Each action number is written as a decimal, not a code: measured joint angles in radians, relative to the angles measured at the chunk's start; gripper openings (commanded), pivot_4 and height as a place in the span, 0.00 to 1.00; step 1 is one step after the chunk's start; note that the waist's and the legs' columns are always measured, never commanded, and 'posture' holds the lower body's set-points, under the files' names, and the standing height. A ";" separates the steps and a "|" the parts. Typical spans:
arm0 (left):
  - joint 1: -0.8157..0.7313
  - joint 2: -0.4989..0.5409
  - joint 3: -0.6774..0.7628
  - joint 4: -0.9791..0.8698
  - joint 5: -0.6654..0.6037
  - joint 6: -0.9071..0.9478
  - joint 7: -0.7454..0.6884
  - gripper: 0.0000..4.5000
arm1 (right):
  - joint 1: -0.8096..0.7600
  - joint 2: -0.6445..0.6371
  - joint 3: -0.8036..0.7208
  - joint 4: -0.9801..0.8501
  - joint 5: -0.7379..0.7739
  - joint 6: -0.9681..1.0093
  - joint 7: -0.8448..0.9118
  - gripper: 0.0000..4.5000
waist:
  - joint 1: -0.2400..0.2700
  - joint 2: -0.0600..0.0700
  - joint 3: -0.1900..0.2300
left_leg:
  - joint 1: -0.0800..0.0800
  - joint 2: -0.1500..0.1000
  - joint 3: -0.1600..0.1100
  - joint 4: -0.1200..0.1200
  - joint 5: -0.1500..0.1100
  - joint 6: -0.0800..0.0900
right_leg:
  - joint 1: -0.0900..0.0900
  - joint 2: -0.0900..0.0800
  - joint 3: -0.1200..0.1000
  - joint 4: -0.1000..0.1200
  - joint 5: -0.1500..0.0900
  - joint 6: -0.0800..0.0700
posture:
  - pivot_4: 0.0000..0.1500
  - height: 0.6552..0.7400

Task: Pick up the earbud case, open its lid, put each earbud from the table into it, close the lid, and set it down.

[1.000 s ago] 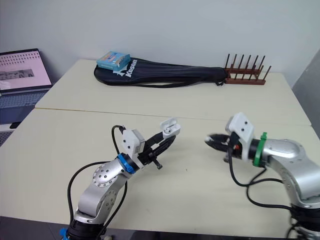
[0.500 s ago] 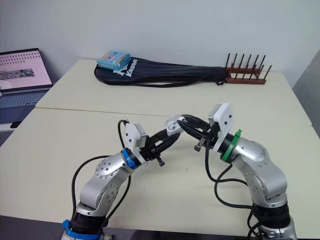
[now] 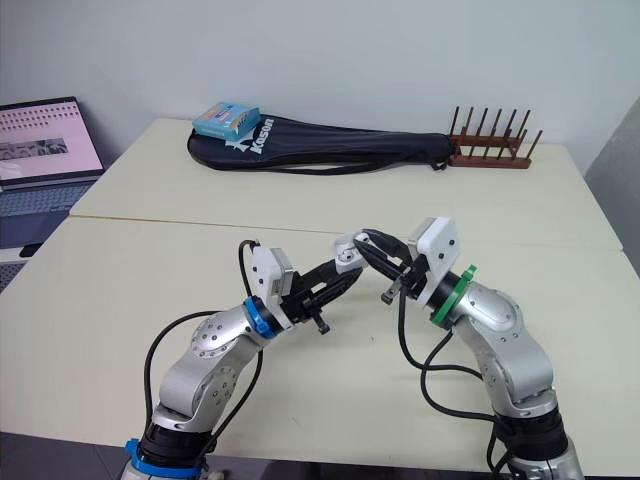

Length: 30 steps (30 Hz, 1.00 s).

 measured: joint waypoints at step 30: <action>-0.044 0.076 -0.049 0.072 -0.069 0.069 -0.224 0.16 | 0.021 -0.415 -0.298 -0.095 0.185 0.208 0.097 0.67 | 0.001 0.001 0.000 | 0.001 -0.001 0.002 0.000 0.000 0.001 | 0.000 0.000 0.000 0.000 0.000 0.000 | 1.00 0.90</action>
